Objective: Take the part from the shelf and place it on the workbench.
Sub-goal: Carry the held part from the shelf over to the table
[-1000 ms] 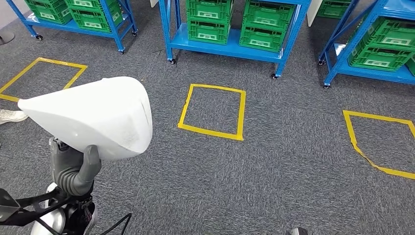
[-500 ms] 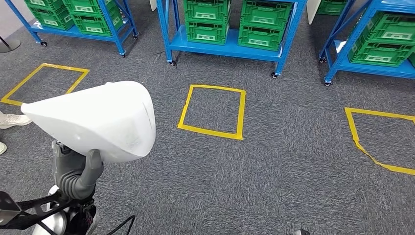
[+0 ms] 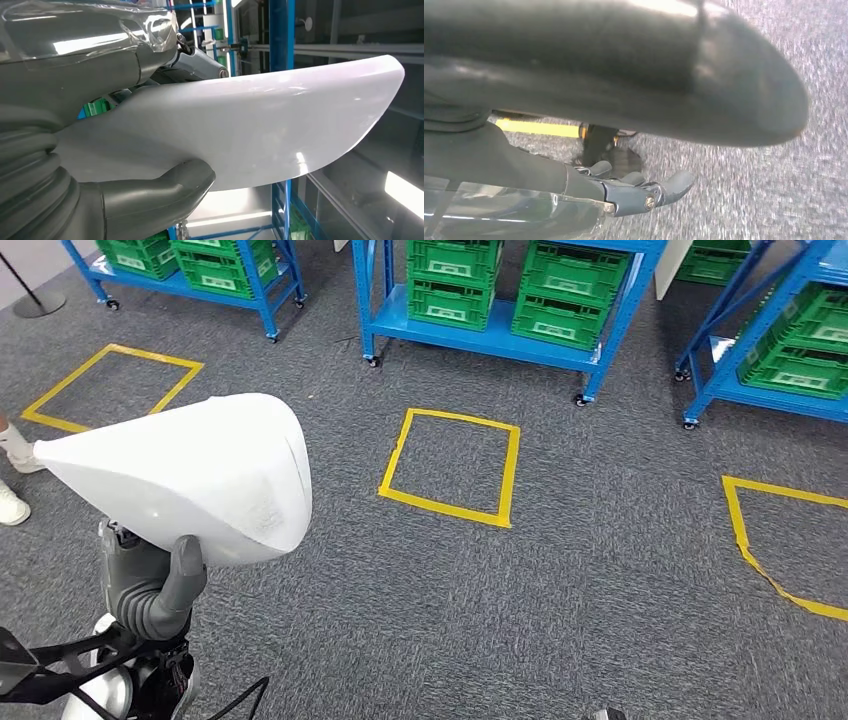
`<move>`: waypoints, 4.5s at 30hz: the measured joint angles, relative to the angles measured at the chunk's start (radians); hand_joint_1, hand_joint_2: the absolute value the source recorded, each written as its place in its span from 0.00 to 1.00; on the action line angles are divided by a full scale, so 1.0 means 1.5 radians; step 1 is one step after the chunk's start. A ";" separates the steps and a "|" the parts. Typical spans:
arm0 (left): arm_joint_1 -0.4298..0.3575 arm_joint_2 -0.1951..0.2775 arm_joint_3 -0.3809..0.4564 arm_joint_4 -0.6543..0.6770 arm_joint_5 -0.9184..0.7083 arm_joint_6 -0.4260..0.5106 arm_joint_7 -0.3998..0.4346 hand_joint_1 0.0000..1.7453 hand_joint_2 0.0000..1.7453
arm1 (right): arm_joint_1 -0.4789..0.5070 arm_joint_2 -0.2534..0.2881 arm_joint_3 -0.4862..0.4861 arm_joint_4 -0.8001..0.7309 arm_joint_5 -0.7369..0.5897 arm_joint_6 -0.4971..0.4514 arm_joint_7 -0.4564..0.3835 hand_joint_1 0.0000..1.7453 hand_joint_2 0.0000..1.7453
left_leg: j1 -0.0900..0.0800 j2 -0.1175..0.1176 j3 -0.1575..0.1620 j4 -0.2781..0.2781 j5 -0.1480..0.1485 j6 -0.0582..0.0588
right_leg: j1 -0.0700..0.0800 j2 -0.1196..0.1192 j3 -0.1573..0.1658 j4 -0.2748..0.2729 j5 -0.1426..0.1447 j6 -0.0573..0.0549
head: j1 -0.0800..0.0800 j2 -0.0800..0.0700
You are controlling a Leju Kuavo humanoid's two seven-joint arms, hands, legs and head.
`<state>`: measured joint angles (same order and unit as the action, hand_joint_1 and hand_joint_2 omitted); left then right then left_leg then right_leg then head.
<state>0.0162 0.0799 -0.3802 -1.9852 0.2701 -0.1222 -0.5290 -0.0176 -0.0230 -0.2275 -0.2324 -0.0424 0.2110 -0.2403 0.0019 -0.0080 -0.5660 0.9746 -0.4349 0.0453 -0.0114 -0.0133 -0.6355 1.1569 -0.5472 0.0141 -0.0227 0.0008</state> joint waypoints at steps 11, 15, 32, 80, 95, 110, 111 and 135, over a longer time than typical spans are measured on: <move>-0.004 -0.004 -0.004 0.000 0.000 -0.001 0.004 0.96 1.00 | 0.003 -0.004 0.000 -0.002 -0.006 -0.006 0.000 0.00 0.00 | 0.001 -0.061 -0.017 0.015 0.002 -0.023 | -0.007 0.033 0.059 -0.112 0.048 0.003 | 0.000 0.000; -0.008 -0.004 -0.006 0.000 0.000 -0.001 0.005 0.96 1.00 | 0.004 -0.004 0.000 -0.002 -0.006 -0.006 0.000 0.00 0.00 | 0.005 -0.012 -0.067 0.118 -0.055 -0.037 | -0.009 0.009 0.063 -0.115 0.050 -0.008 | -0.006 0.000; -0.019 -0.006 -0.010 0.002 0.001 -0.001 0.006 0.96 1.00 | 0.002 -0.003 0.001 -0.007 -0.008 -0.006 -0.001 0.00 0.00 | 0.001 0.016 -0.009 0.009 -0.001 -0.009 | -0.003 -0.040 0.064 -0.104 0.032 0.012 | -0.004 0.000; -0.020 -0.003 -0.011 0.002 0.000 0.018 -0.001 0.96 1.00 | 0.005 -0.001 0.007 -0.015 -0.015 -0.007 0.000 0.00 0.00 | 0.005 -0.003 -0.082 0.160 -0.080 -0.036 | -0.003 -0.001 0.043 -0.101 0.057 -0.017 | 0.001 0.000; -0.032 -0.001 -0.015 0.001 -0.009 0.041 -0.007 0.96 1.00 | 0.004 0.002 0.018 -0.023 -0.014 -0.010 0.003 0.00 0.00 | -0.002 0.000 -0.007 0.009 0.000 0.000 | 0.003 -0.002 -0.004 0.022 -0.011 -0.008 | 0.005 0.000; -0.007 0.005 -0.021 -0.014 -0.019 0.053 -0.005 0.96 1.00 | 0.006 0.000 0.022 -0.028 -0.015 -0.007 0.004 0.00 0.00 | 0.002 -0.015 -0.071 0.131 -0.065 -0.034 | -0.007 0.003 0.046 -0.101 0.054 -0.015 | 0.002 0.000; -0.005 0.005 -0.021 -0.014 -0.020 0.053 -0.004 0.96 1.00 | 0.008 0.000 0.022 -0.028 -0.016 -0.007 0.004 0.00 0.00 | 0.004 -0.004 -0.095 0.178 -0.084 -0.036 | -0.005 -0.005 0.046 -0.101 0.053 -0.017 | 0.001 0.000; 0.003 0.007 -0.020 -0.024 -0.023 0.050 0.010 0.96 1.00 | 0.010 -0.002 0.028 -0.034 -0.022 -0.010 0.007 0.00 0.00 | 0.002 -0.080 -0.010 0.022 -0.011 -0.023 | -0.008 0.034 0.033 -0.091 0.058 0.006 | 0.011 0.000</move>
<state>0.0209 0.0900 -0.4099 -2.0207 0.2363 -0.0476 -0.5144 -0.0027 -0.0255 -0.1859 -0.2838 -0.0756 0.1960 -0.2294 0.0055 -0.1286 -0.5815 1.0079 -0.4516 0.0104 -0.0231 0.0370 -0.5854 1.0201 -0.4597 0.0235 -0.0062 0.0008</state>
